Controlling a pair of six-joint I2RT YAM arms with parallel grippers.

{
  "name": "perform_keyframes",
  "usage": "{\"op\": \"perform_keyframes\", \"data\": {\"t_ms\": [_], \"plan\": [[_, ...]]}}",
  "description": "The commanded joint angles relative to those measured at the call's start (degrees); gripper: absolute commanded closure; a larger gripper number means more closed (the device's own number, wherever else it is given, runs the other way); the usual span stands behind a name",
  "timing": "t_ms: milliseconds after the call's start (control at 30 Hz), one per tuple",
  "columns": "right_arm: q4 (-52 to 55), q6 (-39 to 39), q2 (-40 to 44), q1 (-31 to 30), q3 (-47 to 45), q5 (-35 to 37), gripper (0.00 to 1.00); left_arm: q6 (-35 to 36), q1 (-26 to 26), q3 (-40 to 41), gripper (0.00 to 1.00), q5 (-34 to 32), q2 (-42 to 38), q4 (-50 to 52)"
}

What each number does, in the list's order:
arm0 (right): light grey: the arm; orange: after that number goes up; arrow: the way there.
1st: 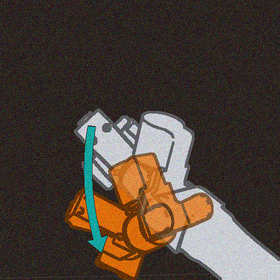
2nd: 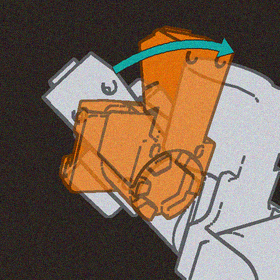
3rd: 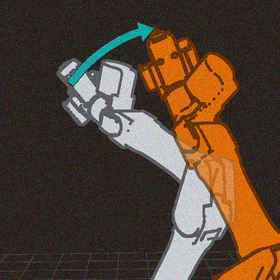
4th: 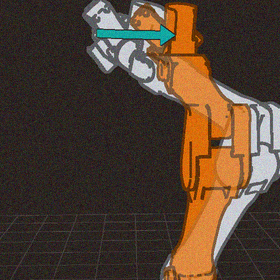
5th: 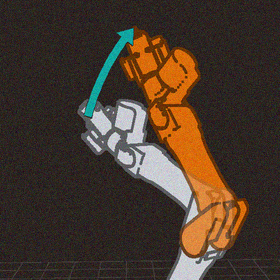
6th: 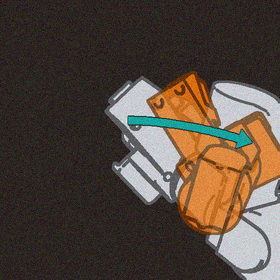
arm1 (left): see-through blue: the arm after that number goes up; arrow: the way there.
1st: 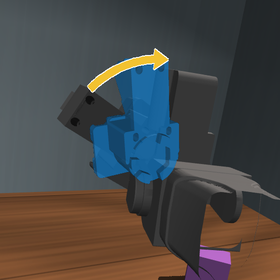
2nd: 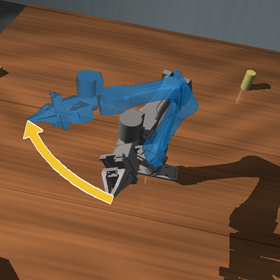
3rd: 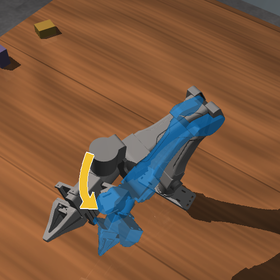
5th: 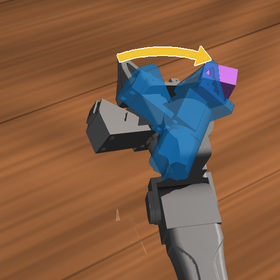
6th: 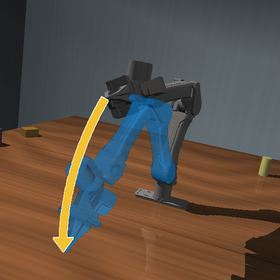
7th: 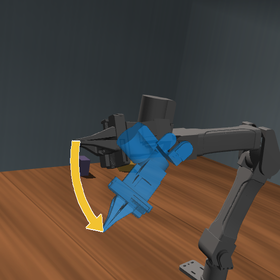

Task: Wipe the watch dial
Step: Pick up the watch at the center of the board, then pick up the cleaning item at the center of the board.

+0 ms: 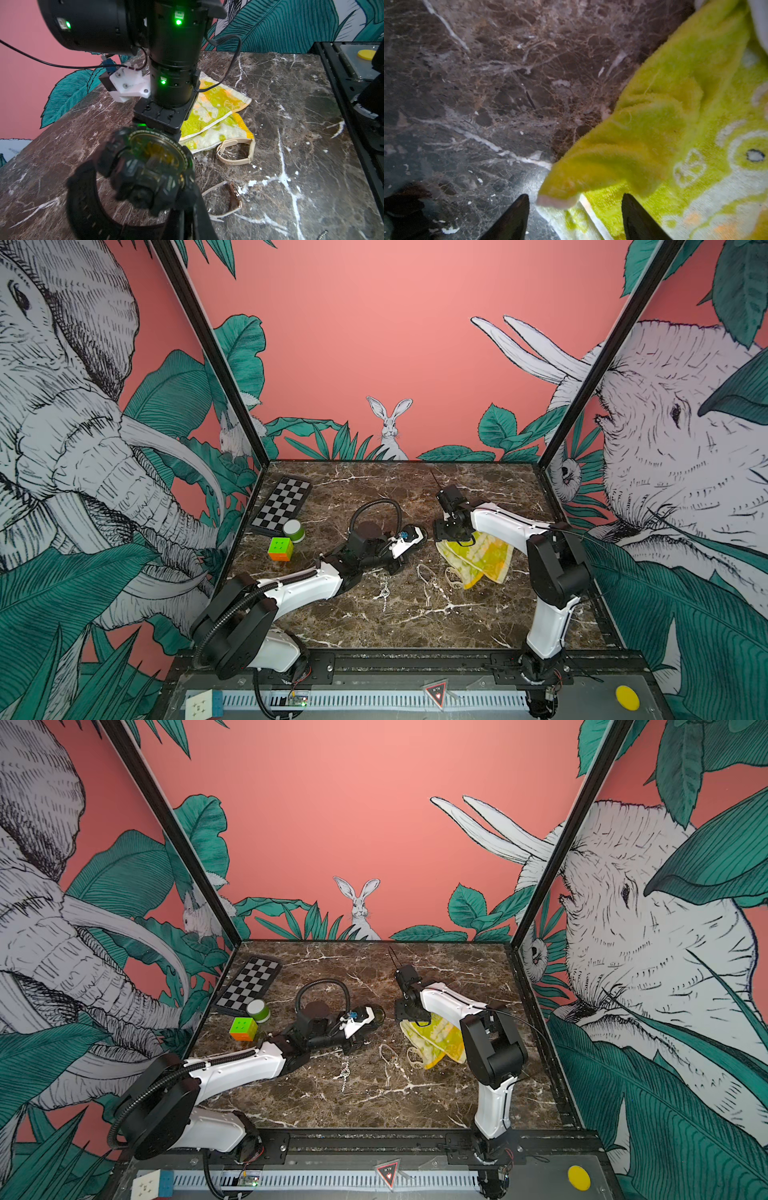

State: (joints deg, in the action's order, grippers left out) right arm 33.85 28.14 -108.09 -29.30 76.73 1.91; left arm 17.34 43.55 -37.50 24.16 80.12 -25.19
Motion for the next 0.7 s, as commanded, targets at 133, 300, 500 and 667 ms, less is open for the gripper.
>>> {"op": "perform_keyframes", "data": {"t_ms": [133,300,500,667], "plan": [[-0.01,-0.03,-3.64,-0.76,2.20,0.00,0.34,-0.47,-0.46,-0.17,1.00,2.95,0.74,0.15],[0.70,0.56,-4.74,-0.76,2.20,0.99,0.45,-0.71,-0.75,-0.14,1.00,2.72,1.01,-0.11],[-0.02,-0.72,-2.70,-0.42,0.57,0.58,0.82,-1.76,-1.13,0.06,1.00,1.91,1.49,-1.24],[-2.64,-3.33,3.38,1.34,-3.41,-3.98,0.95,-2.29,-1.14,-0.64,1.00,1.07,2.34,-1.80]]}}
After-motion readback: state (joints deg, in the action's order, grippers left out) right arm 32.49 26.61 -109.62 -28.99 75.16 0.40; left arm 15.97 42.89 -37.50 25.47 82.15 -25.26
